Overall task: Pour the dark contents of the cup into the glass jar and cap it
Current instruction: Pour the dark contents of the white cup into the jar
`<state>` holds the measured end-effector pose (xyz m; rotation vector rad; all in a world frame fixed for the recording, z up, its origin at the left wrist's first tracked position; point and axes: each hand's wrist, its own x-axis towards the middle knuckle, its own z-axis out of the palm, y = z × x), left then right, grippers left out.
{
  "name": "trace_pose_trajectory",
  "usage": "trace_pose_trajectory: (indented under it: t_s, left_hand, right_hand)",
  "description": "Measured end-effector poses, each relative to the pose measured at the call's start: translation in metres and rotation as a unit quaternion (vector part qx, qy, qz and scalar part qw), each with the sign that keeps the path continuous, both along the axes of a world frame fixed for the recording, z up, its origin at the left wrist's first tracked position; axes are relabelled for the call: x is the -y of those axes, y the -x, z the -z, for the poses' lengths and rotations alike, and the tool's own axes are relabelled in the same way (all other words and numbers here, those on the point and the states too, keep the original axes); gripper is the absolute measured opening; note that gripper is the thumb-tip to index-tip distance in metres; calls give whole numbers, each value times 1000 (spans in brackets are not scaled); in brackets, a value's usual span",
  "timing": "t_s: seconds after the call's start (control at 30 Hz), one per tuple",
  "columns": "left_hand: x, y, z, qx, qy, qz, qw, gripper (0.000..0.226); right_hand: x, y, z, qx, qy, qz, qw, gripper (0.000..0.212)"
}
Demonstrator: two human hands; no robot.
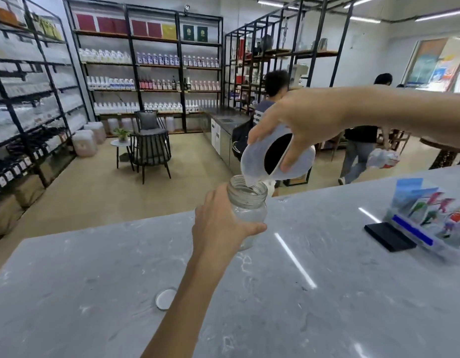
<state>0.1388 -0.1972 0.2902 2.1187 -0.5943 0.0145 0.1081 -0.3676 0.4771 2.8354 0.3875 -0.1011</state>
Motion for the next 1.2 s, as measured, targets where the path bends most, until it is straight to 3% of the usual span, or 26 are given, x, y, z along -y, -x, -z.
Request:
trace_pose_trajectory:
  t_s: [0.1,0.3,0.6,0.77,0.87,1.0,1.2]
  left_hand:
    - [2,0,-2,-3,-7,-11,1000,84]
    - [7,-1,-6,-7,-42,-14,999,91]
    - [5,-3,-8,-16,-38,-27,999,83]
    - [5,-5,-12,-9,-44,-33,998,81]
    - [6,-6,-14,-8,-46,-34,998,84]
    - [8,-7,-17,-11,-44,-31,998,86]
    - [7,-6,-19,-12,-50,-24,998,84]
  right_hand:
    - [-8,-3,-1,-15,30,12,999,76]
    - [-28,-8,8,79,94,57,991,65]
    - [-50,-3,8,89,141,61,984,57]
    - [-55,0,7,50,217,-40,974,73]
    - [-65,4,1,60,203,4,977,66]
    - [-65,4,1,57,250,-57,965,75]
    - [-65,6,-2,53,264,-66,961,77]
